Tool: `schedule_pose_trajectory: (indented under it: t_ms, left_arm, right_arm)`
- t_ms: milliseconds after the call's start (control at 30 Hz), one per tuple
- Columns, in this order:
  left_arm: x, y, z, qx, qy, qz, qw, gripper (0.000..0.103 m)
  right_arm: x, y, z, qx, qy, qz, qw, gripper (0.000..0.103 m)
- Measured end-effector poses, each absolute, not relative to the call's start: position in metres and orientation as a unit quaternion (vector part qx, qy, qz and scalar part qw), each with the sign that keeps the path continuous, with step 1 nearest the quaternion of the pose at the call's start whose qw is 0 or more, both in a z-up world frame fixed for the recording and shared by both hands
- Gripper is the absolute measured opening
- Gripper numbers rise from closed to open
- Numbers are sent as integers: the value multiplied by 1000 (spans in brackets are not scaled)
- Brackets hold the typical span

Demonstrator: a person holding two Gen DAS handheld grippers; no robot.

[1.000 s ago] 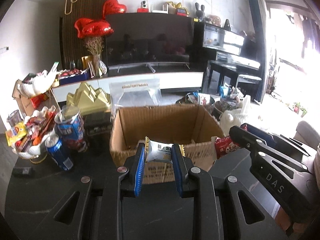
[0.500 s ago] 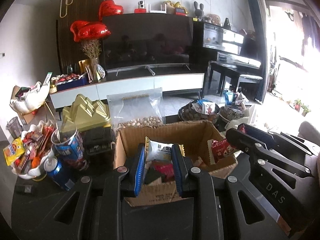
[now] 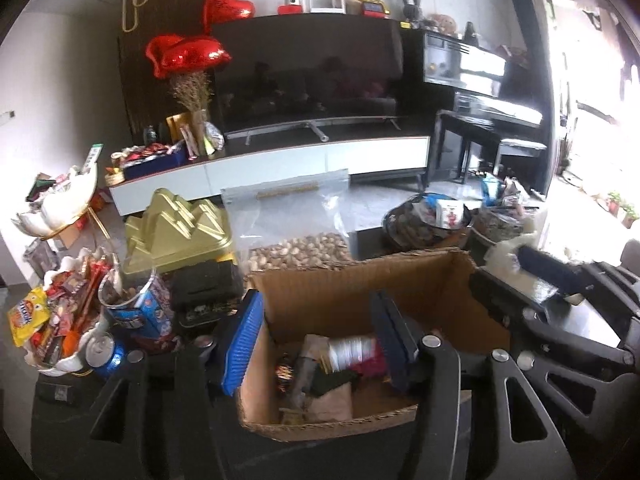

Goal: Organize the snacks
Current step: 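Open both tools to drop the candy and red packet into the box, then move the right tool down to the pale green wrapped candy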

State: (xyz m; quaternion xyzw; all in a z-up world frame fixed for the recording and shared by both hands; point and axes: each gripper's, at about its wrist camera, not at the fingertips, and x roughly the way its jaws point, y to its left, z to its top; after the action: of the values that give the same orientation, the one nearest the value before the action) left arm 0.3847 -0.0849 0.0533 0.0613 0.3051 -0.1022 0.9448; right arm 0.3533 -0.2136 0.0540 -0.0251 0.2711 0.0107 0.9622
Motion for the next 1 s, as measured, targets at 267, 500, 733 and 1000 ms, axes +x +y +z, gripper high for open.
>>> schedule_pose_trajectory:
  t_ms: [267, 500, 733, 1000]
  left_arm:
    - [370, -74, 57, 46, 311, -94, 945, 59]
    - [335, -83, 66, 63, 294, -87, 950, 64]
    - [297, -100, 66, 78, 282, -87, 952, 70]
    - [272, -115, 43, 71, 306, -97, 944, 71]
  right_arm:
    - [340, -224, 52, -14, 275, 4, 961, 53]
    - [312, -235, 56, 0, 269, 9, 963, 59]
    - [277, -252, 56, 0, 263, 9, 965, 65]
    - [253, -275, 30, -4, 282, 9, 959, 65]
